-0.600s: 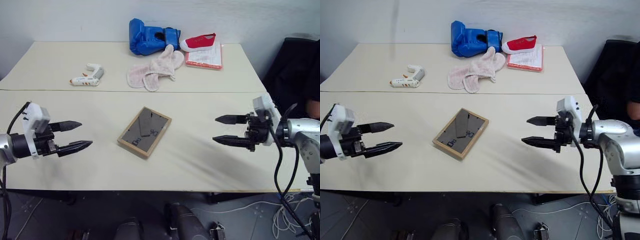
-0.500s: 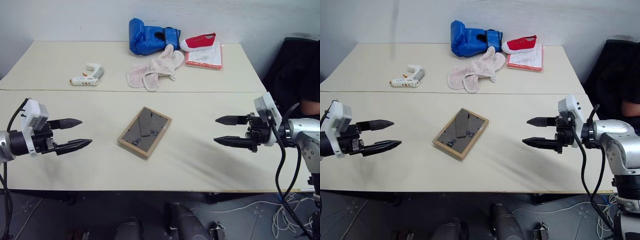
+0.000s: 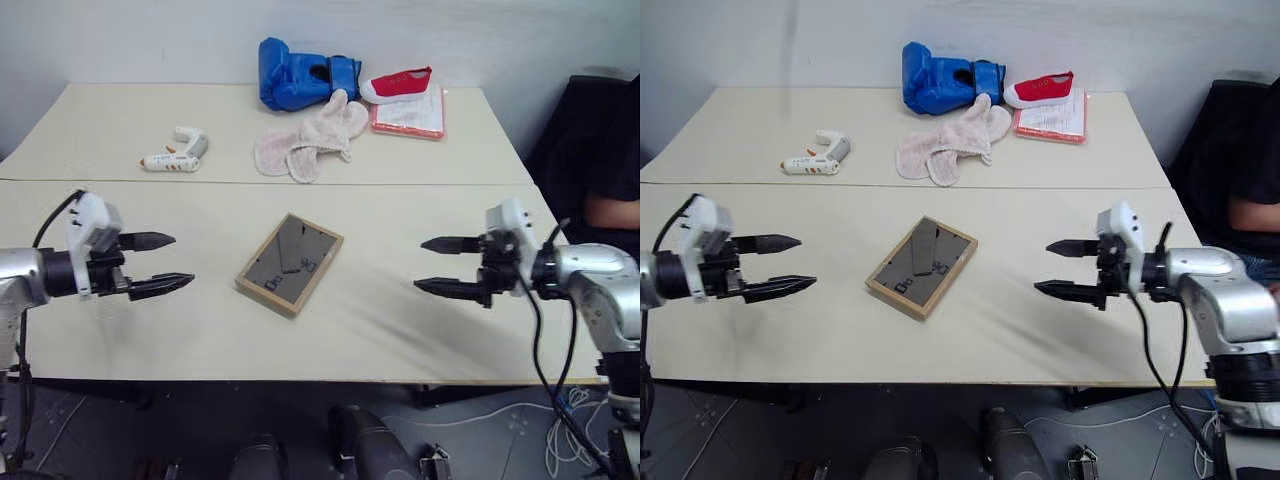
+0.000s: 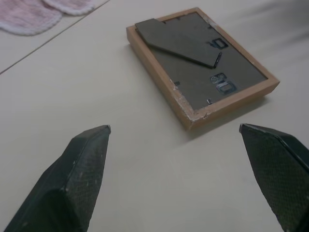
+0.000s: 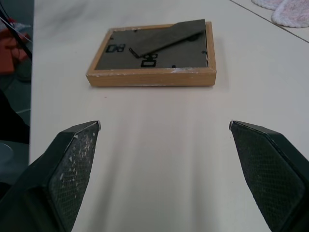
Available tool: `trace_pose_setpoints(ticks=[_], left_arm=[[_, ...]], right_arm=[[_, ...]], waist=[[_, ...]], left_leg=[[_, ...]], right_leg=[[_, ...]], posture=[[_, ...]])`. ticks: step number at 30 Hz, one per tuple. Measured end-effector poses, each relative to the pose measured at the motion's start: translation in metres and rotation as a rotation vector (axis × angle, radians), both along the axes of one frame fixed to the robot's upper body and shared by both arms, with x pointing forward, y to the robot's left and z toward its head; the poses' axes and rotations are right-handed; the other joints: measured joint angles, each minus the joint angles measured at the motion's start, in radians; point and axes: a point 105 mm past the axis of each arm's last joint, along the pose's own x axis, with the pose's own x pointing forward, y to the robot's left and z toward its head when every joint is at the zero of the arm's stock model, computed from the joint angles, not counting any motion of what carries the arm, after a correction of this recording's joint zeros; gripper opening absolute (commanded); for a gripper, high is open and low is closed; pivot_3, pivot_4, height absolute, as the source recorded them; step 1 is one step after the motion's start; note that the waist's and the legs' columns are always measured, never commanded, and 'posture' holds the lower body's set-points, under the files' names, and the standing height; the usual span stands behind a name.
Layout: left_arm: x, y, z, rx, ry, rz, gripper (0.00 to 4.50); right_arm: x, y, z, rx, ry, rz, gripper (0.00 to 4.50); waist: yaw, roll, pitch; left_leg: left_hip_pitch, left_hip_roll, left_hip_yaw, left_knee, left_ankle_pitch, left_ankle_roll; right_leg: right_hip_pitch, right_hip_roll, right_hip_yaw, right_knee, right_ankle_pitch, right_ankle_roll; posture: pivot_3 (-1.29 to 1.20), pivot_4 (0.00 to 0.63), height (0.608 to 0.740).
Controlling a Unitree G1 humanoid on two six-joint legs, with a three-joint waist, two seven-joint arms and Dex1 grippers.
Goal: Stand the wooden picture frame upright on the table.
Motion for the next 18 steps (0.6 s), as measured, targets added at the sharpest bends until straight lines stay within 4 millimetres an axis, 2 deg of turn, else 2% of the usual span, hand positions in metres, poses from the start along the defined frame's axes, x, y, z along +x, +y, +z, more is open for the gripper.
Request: trace_pose_setpoints(ticks=[3, 6, 11, 13, 18], left_arm=[[0.024, -0.020, -0.022, 0.072, 0.018, -0.063, 3.00], [0.039, -0.024, -0.039, 0.143, 0.033, -0.071, 2.04], [0.052, -0.035, -0.048, 0.208, 0.008, -0.095, 0.44], [0.053, -0.040, -0.053, 0.203, 0.020, -0.105, 0.02], [0.036, -0.061, -0.055, 0.112, 0.115, -0.206, 0.02]], right_arm=[[0.013, 0.021, -0.013, -0.067, -0.039, 0.028, 2.83], [0.019, 0.029, -0.024, -0.101, -0.036, 0.027, 1.79], [0.022, 0.052, -0.031, -0.127, -0.072, 0.073, 0.07], [0.023, 0.063, -0.034, -0.132, -0.085, 0.085, 0.00], [0.038, 0.077, -0.047, -0.154, -0.107, 0.023, 0.00]], waist=[[0.000, 0.000, 0.000], [-0.005, 0.000, 0.000], [-0.003, 0.000, 0.000], [-0.003, 0.000, 0.000], [-0.007, 0.000, 0.000]], left_leg=[[-0.003, 0.000, 0.000, 0.000, 0.004, -0.006], [-0.006, 0.001, 0.002, 0.000, 0.003, -0.006], [-0.006, 0.002, 0.001, 0.001, 0.003, -0.006], [-0.006, 0.002, 0.001, 0.004, 0.003, -0.006], [-0.005, 0.001, 0.001, 0.008, 0.003, -0.006]], right_leg=[[-0.003, 0.000, 0.000, 0.001, 0.000, 0.000], [-0.005, 0.001, 0.000, 0.003, 0.000, 0.000], [-0.005, 0.000, 0.000, 0.004, 0.000, 0.000], [-0.005, 0.000, 0.000, 0.004, 0.000, 0.000], [-0.005, 0.000, 0.000, 0.007, 0.000, 0.000]], posture=[[0.00, 0.150, 0.740], [0.00, 0.150, 0.740], [0.00, 0.150, 0.740], [0.00, 0.150, 0.740], [0.00, 0.150, 0.740]])
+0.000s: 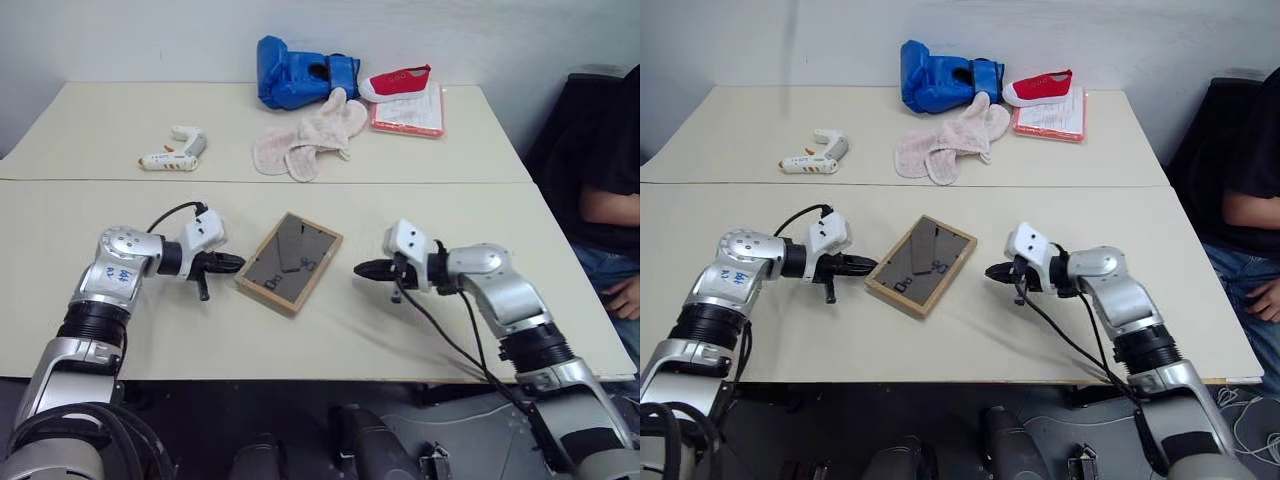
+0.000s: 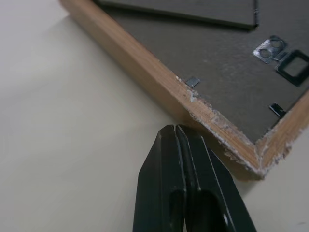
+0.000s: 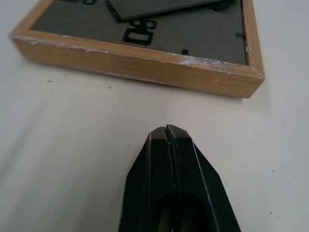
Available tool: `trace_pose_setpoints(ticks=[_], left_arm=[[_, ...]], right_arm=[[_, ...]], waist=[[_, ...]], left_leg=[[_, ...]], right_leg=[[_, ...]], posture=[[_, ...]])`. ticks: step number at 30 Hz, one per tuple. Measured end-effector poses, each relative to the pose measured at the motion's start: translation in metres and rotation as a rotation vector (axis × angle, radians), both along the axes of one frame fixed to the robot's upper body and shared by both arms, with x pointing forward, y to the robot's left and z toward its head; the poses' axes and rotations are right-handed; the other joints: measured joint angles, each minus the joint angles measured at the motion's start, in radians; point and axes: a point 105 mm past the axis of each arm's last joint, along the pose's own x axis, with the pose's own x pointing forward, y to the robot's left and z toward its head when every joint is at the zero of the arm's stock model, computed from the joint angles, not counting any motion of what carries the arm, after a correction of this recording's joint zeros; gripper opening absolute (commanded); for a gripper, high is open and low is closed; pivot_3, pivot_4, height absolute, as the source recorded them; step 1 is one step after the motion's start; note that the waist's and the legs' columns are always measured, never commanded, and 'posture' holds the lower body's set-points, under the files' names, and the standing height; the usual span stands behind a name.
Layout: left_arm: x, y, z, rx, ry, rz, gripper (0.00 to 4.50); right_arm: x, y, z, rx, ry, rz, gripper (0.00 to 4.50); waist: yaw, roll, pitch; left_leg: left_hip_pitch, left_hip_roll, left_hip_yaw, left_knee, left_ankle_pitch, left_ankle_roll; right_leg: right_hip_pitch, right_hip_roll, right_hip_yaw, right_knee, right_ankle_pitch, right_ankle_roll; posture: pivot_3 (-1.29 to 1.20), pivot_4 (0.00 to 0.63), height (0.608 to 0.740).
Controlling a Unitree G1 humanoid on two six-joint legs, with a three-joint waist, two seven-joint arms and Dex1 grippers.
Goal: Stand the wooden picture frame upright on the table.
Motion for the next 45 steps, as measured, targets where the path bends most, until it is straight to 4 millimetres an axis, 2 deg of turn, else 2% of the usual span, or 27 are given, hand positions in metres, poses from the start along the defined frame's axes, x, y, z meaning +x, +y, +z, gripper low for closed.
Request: trace_pose_setpoints(ticks=[7, 12, 14, 17, 21, 24, 31, 35, 42, 45], left_arm=[[-0.036, -0.014, -0.014, -0.023, 0.134, -0.081, 0.02], [-0.033, -0.020, -0.010, -0.134, 0.195, 0.011, 0.02], [-0.030, -0.015, -0.012, -0.158, 0.237, 0.081, 0.02], [-0.030, -0.006, -0.015, -0.198, 0.334, 0.169, 0.53], [-0.037, 0.003, -0.008, -0.310, 0.554, 0.266, 1.67], [-0.039, -0.004, 0.003, -0.376, 0.631, 0.268, 2.57], [-0.035, -0.020, 0.000, -0.382, 0.720, 0.290, 4.49], [-0.030, -0.033, -0.001, -0.376, 0.734, 0.286, 4.49], [-0.021, -0.073, -0.003, -0.412, 0.770, 0.244, 4.49], [-0.022, -0.082, -0.003, -0.417, 0.794, 0.233, 3.91]], right_arm=[[0.016, 0.005, 0.000, -0.011, -0.050, -0.050, 0.00], [0.021, 0.005, 0.006, 0.014, -0.069, -0.069, 0.00], [0.020, 0.003, 0.010, 0.003, -0.088, -0.052, 0.00], [0.014, -0.008, 0.014, -0.061, -0.101, -0.014, 0.00], [-0.002, -0.012, 0.010, -0.164, -0.118, 0.083, 0.00], [-0.007, -0.006, 0.002, -0.239, -0.159, 0.137, 0.00], [-0.005, 0.005, -0.003, -0.341, -0.284, 0.180, 0.00], [-0.003, 0.011, -0.004, -0.337, -0.305, 0.179, 0.00], [0.001, 0.015, -0.006, -0.345, -0.325, 0.168, 0.00], [0.001, 0.016, -0.006, -0.339, -0.328, 0.170, 0.00]], waist=[[0.000, 0.000, 0.000], [0.002, 0.000, 0.000], [0.002, 0.000, 0.000], [0.001, 0.000, 0.000], [-0.001, 0.000, 0.000], [-0.001, 0.000, 0.000], [0.002, 0.000, 0.000], [0.003, 0.001, -0.001], [0.017, 0.002, -0.004], [0.014, 0.002, -0.004]], left_leg=[[0.000, 0.000, -0.001, 0.000, 0.000, 0.000], [0.000, 0.000, -0.001, 0.001, 0.000, 0.001], [0.000, 0.000, -0.002, 0.001, -0.001, 0.001], [0.000, 0.000, -0.002, 0.001, 0.000, 0.000], [0.000, 0.000, -0.002, 0.001, -0.001, 0.001], [0.000, -0.001, -0.002, 0.001, -0.001, 0.000], [0.002, -0.001, -0.002, 0.002, 0.000, 0.000], [0.005, -0.001, -0.002, 0.003, 0.000, 0.000], [0.006, -0.002, -0.003, 0.004, -0.001, 0.001], [0.005, -0.001, -0.003, 0.004, -0.001, 0.000]], right_leg=[[0.000, 0.000, 0.000, 0.000, 0.000, 0.000], [0.001, 0.000, -0.001, 0.000, 0.000, 0.000], [0.001, 0.000, -0.001, 0.000, 0.000, 0.000], [0.001, 0.000, -0.001, 0.000, 0.000, 0.000], [0.001, 0.000, -0.001, 0.000, 0.000, 0.000], [0.001, 0.000, -0.001, 0.000, 0.000, 0.000], [0.003, 0.000, -0.001, 0.000, 0.000, 0.000], [0.005, 0.000, -0.001, 0.001, 0.000, 0.000], [0.008, -0.002, -0.001, 0.000, 0.000, 0.000], [0.007, -0.001, -0.001, 0.000, 0.000, 0.000]], posture=[[0.00, 0.150, 0.740], [0.00, 0.150, 0.740], [0.00, 0.150, 0.740], [0.00, 0.150, 0.740], [0.00, 0.150, 0.740], [0.00, 0.150, 0.740], [0.00, 0.150, 0.740], [0.00, 0.150, 0.740], [0.00, 0.150, 0.740], [0.00, 0.150, 0.740]])
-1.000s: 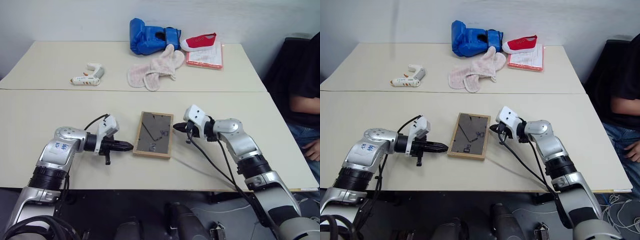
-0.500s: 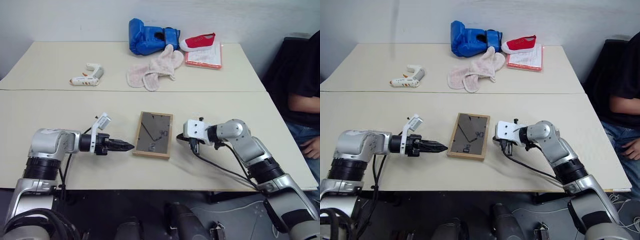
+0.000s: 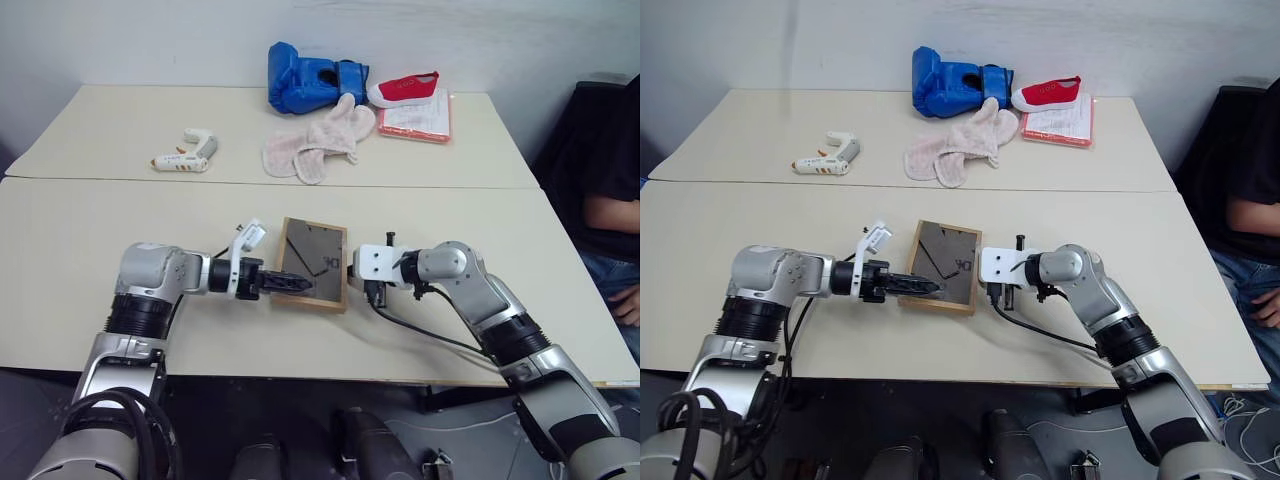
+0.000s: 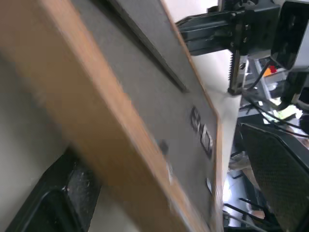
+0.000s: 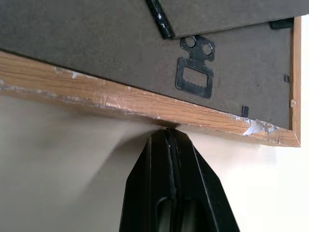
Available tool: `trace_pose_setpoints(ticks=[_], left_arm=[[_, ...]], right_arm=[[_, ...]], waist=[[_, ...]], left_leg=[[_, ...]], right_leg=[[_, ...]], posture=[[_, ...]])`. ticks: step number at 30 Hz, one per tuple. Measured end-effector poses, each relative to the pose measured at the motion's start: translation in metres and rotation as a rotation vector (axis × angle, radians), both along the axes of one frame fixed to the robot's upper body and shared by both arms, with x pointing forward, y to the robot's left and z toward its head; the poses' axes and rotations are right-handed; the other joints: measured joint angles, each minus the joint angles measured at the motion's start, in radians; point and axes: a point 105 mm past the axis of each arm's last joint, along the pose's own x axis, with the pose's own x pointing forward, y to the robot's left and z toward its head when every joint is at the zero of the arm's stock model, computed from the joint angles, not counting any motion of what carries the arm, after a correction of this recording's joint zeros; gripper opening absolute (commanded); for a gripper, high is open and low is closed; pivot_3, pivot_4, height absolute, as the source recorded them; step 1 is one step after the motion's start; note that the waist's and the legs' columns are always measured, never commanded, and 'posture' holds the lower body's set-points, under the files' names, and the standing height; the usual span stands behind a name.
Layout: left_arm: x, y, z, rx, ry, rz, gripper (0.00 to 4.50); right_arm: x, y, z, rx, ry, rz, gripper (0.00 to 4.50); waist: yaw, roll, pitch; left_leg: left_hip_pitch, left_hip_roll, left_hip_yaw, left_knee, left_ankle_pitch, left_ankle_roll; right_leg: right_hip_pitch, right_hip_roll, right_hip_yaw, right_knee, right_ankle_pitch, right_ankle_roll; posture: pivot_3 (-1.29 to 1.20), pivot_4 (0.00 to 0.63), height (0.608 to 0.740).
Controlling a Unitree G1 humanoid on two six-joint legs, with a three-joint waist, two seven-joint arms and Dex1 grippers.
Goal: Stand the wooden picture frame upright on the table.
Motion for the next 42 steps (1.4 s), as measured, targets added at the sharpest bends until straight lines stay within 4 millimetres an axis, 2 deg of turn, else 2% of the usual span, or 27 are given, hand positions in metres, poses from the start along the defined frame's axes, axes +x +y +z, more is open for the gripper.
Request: trace_pose_setpoints(ticks=[6, 9, 10, 12, 15, 18, 20, 21, 24, 25, 30, 34, 39, 42], left_arm=[[-0.001, 0.000, -0.002, -0.032, 0.057, 0.020, 2.11], [-0.001, 0.002, 0.005, -0.076, 0.047, 0.016, 1.36], [-0.001, 0.003, 0.009, -0.085, 0.036, 0.013, 1.23], [0.000, 0.009, 0.011, -0.079, 0.026, 0.027, 1.23], [-0.001, 0.017, 0.017, -0.076, -0.009, 0.046, 1.23], [-0.003, 0.019, 0.020, -0.074, -0.038, 0.048, 1.23], [-0.005, 0.018, 0.022, -0.074, -0.052, 0.040, 1.23], [-0.005, 0.017, 0.023, -0.075, -0.060, 0.034, 1.23], [-0.008, 0.014, 0.027, -0.081, -0.089, 0.013, 1.23], [-0.008, 0.013, 0.028, -0.083, -0.093, 0.010, 1.23], [-0.010, 0.005, 0.033, -0.098, -0.124, -0.015, 1.23], [-0.012, 0.003, 0.039, -0.104, -0.140, -0.030, 1.23], [-0.012, 0.002, 0.040, -0.092, -0.161, -0.038, 1.23], [-0.008, 0.001, 0.043, -0.091, -0.192, -0.038, 1.23]], right_arm=[[0.000, 0.002, 0.001, 0.007, -0.011, 0.008, 0.00], [0.000, 0.001, 0.001, 0.012, -0.010, 0.002, 0.00], [0.000, 0.000, 0.000, 0.019, -0.007, -0.005, 0.00], [-0.001, -0.006, 0.001, 0.043, 0.017, -0.031, 0.35], [-0.005, -0.025, 0.012, 0.117, 0.109, -0.098, 1.24], [-0.016, -0.038, 0.041, 0.245, 0.243, -0.125, 2.27], [-0.024, -0.038, 0.065, 0.348, 0.329, -0.111, 3.07], [-0.027, -0.036, 0.075, 0.381, 0.345, -0.099, 3.32], [-0.033, -0.022, 0.103, 0.473, 0.401, -0.064, 4.34], [-0.035, -0.019, 0.106, 0.483, 0.410, -0.055, 4.48], [-0.034, 0.017, 0.109, 0.579, 0.504, -0.027, 4.50], [-0.035, 0.032, 0.106, 0.593, 0.514, -0.014, 4.50], [-0.046, 0.047, 0.106, 0.584, 0.536, 0.047, 4.50], [-0.061, 0.051, 0.109, 0.583, 0.559, 0.106, 4.50]], waist=[[-0.013, 0.000, 0.000], [-0.015, 0.000, 0.000], [-0.015, 0.000, 0.000], [-0.014, 0.000, 0.001], [-0.010, 0.001, 0.001], [-0.009, 0.001, 0.001], [-0.011, 0.001, 0.001], [-0.012, 0.001, 0.001], [-0.012, 0.001, 0.001], [-0.011, 0.001, 0.001], [-0.009, 0.001, 0.001], [-0.010, 0.001, 0.001], [-0.011, 0.001, 0.001], [-0.010, 0.001, 0.001]], left_leg=[[-0.001, 0.000, 0.000, 0.000, 0.001, -0.001], [-0.001, 0.000, 0.000, 0.000, 0.001, -0.002], [-0.001, 0.000, 0.000, 0.000, 0.001, -0.002], [-0.002, 0.000, 0.000, 0.000, 0.001, -0.002], [-0.003, 0.000, 0.000, 0.000, 0.001, -0.001], [-0.003, 0.001, 0.000, 0.000, 0.001, -0.001], [-0.003, 0.001, 0.000, 0.000, 0.001, -0.001], [-0.003, 0.001, 0.000, 0.000, 0.000, -0.002], [-0.003, 0.001, 0.000, 0.000, 0.001, -0.002], [-0.003, 0.001, -0.001, 0.000, 0.001, -0.002], [-0.006, 0.000, -0.001, 0.000, 0.000, -0.002], [-0.007, 0.001, -0.001, 0.000, 0.000, -0.001], [-0.007, 0.001, -0.001, 0.000, 0.000, -0.001], [-0.007, 0.001, -0.001, 0.000, 0.000, -0.001]], right_leg=[[-0.002, 0.000, 0.000, 0.002, 0.000, 0.000], [-0.002, 0.000, 0.000, 0.002, 0.000, 0.000], [-0.002, 0.000, 0.000, 0.002, 0.000, 0.000], [-0.003, 0.000, 0.000, 0.002, 0.000, 0.000], [-0.003, 0.000, 0.000, 0.002, 0.000, 0.000], [-0.004, 0.000, 0.000, 0.002, 0.000, 0.000], [-0.004, 0.000, 0.000, 0.002, 0.000, 0.000], [-0.004, 0.000, 0.000, 0.002, 0.000, 0.000], [-0.004, 0.001, 0.000, 0.002, 0.000, 0.000], [-0.004, 0.001, 0.000, 0.002, 0.000, 0.000], [-0.006, 0.000, 0.000, 0.002, 0.000, 0.000], [-0.006, 0.000, -0.001, 0.000, 0.000, 0.000], [-0.006, 0.000, -0.001, 0.001, 0.000, 0.000], [-0.006, 0.000, -0.001, 0.000, 0.000, 0.000]], posture=[[0.00, 0.150, 0.740], [0.00, 0.150, 0.740], [0.00, 0.150, 0.740], [0.00, 0.150, 0.740], [0.00, 0.150, 0.740], [0.00, 0.150, 0.740], [0.00, 0.150, 0.740], [0.00, 0.150, 0.740], [0.00, 0.150, 0.740], [0.00, 0.150, 0.740], [0.00, 0.150, 0.740], [0.00, 0.150, 0.740], [0.00, 0.150, 0.740], [0.00, 0.150, 0.740]])
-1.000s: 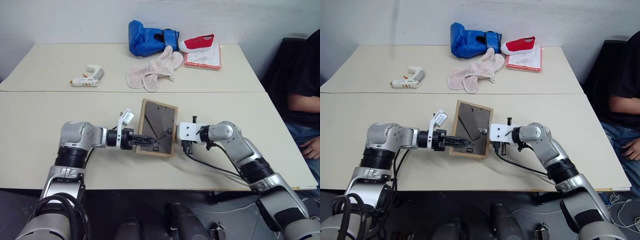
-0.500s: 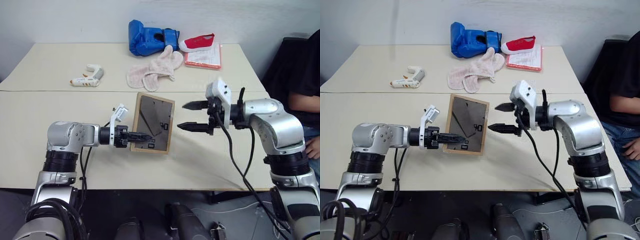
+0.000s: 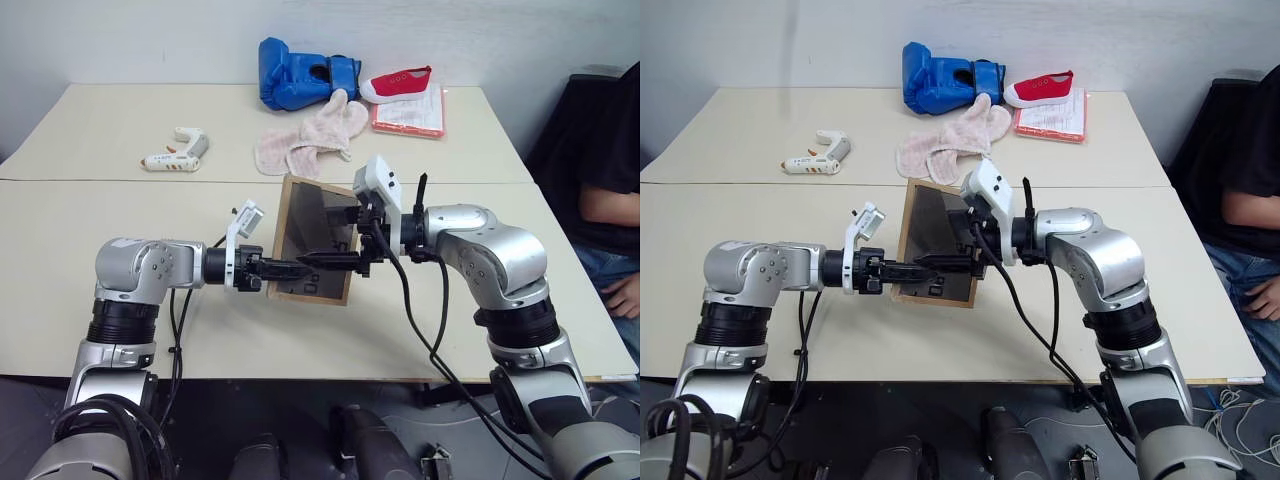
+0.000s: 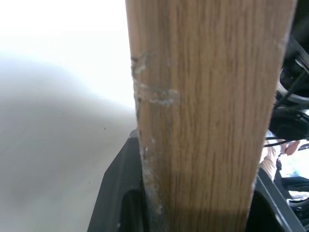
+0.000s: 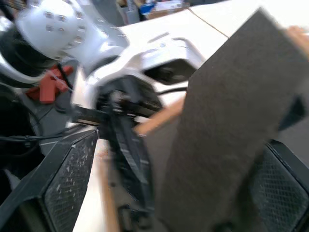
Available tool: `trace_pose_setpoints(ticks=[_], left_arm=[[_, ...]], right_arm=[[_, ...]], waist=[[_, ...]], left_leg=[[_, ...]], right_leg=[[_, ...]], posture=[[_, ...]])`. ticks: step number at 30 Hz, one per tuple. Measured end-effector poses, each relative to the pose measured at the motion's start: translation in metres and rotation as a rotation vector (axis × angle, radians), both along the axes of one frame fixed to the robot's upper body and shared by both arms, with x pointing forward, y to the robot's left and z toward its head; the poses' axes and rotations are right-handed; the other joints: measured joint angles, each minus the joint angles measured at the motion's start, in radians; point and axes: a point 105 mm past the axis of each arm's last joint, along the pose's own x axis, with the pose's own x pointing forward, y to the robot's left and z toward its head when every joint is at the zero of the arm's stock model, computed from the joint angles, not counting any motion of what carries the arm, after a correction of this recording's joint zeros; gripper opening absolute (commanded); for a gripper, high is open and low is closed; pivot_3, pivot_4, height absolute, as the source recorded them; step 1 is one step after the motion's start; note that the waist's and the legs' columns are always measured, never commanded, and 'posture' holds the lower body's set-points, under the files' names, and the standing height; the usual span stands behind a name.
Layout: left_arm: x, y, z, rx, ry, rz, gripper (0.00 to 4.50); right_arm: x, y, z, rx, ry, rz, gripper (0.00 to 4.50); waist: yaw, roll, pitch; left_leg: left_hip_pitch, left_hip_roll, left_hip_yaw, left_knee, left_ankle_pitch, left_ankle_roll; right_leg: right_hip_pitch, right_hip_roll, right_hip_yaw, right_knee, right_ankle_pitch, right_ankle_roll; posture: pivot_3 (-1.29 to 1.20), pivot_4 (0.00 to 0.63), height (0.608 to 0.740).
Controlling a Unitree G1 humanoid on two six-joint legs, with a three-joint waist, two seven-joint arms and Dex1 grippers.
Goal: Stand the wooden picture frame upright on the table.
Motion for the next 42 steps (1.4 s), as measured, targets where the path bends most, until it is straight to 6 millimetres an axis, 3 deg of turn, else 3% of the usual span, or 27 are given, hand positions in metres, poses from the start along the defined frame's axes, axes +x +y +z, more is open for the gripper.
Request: trace_pose_setpoints(ticks=[2, 9, 14, 17, 20, 24, 27, 31, 34, 38, 42], left_arm=[[0.003, 0.001, -0.001, -0.005, -0.006, 0.006, 1.23], [0.011, 0.012, -0.008, 0.015, 0.005, 0.052, 1.23], [0.011, 0.017, -0.005, 0.020, 0.001, 0.051, 1.23], [0.010, 0.018, -0.001, 0.019, 0.000, 0.039, 1.23], [0.008, 0.017, 0.003, 0.007, 0.013, 0.018, 1.23], [0.002, 0.014, 0.006, -0.003, 0.038, -0.019, 1.23], [-0.006, 0.010, 0.011, -0.007, 0.046, -0.062, 1.23], [-0.012, 0.006, 0.016, -0.010, 0.042, -0.099, 1.23], [-0.013, 0.007, 0.016, -0.007, 0.055, -0.097, 1.23], [-0.015, 0.010, 0.020, -0.026, 0.064, -0.099, 1.23], [-0.017, 0.013, 0.028, -0.075, 0.049, -0.114, 1.23]], right_arm=[[-0.006, -0.005, 0.002, -0.012, -0.015, 0.007, 4.50], [-0.008, -0.054, 0.001, -0.079, -0.047, -0.109, 4.50], [0.012, -0.098, -0.018, -0.297, -0.393, -0.279, 4.50], [0.028, -0.110, -0.027, -0.460, -0.810, -0.304, 4.50], [0.037, -0.105, -0.028, -0.564, -1.255, -0.228, 4.50], [0.044, -0.084, -0.018, -0.547, -1.710, -0.099, 4.50], [0.047, -0.062, -0.012, -0.430, -1.880, -0.073, 4.50], [0.052, -0.046, -0.019, -0.359, -1.951, -0.041, 4.50], [0.056, -0.037, -0.026, -0.321, -1.969, -0.023, 3.59], [0.054, -0.034, -0.019, -0.232, -2.006, -0.051, 2.30], [0.049, -0.035, -0.007, -0.159, -2.049, -0.073, 1.75]], waist=[[0.001, 0.000, 0.000], [0.002, 0.000, 0.000], [0.001, -0.001, 0.001], [-0.003, -0.001, 0.001], [-0.008, -0.002, 0.001], [-0.017, -0.002, 0.002], [-0.026, -0.002, 0.002], [-0.029, -0.002, 0.002], [-0.032, -0.002, 0.002], [-0.031, -0.002, 0.002], [-0.032, -0.002, 0.002]], left_leg=[[0.000, 0.000, 0.000, 0.000, 0.000, 0.000], [-0.001, 0.000, 0.000, 0.000, 0.000, 0.001], [-0.002, -0.001, 0.000, 0.000, -0.001, 0.001], [-0.001, -0.001, 0.001, 0.000, -0.001, 0.001], [-0.001, -0.001, 0.003, 0.000, -0.001, 0.001], [-0.001, -0.001, 0.004, 0.000, 0.000, 0.000], [-0.001, 0.000, 0.003, -0.001, 0.000, -0.001], [0.000, 0.000, 0.004, -0.001, 0.001, -0.001], [0.000, 0.000, 0.004, -0.001, 0.001, -0.001], [0.000, 0.000, 0.004, -0.001, 0.001, -0.001], [0.001, -0.001, 0.004, -0.001, 0.001, -0.002]], right_leg=[[0.000, 0.000, 0.000, 0.000, 0.000, 0.000], [0.000, 0.000, 0.000, -0.002, 0.000, 0.000], [0.000, 0.001, 0.001, -0.004, 0.001, 0.001], [0.000, 0.001, 0.002, -0.003, 0.001, 0.002], [-0.001, 0.001, 0.003, -0.002, 0.001, 0.002], [-0.002, 0.002, 0.004, -0.001, 0.000, 0.001], [-0.002, 0.002, 0.004, -0.001, 0.000, 0.001], [-0.002, 0.002, 0.004, 0.000, 0.000, 0.000], [-0.002, 0.002, 0.004, 0.000, 0.000, 0.000], [-0.002, 0.002, 0.004, 0.000, 0.000, 0.000], [-0.001, 0.002, 0.004, 0.000, 0.000, 0.000]], posture=[[0.00, 0.150, 0.740], [0.00, 0.150, 0.740], [0.00, 0.150, 0.740], [0.00, 0.150, 0.740], [0.00, 0.150, 0.740], [0.00, 0.150, 0.740], [0.00, 0.150, 0.740], [0.00, 0.150, 0.740], [0.00, 0.150, 0.740], [0.00, 0.150, 0.740], [0.00, 0.150, 0.740]])
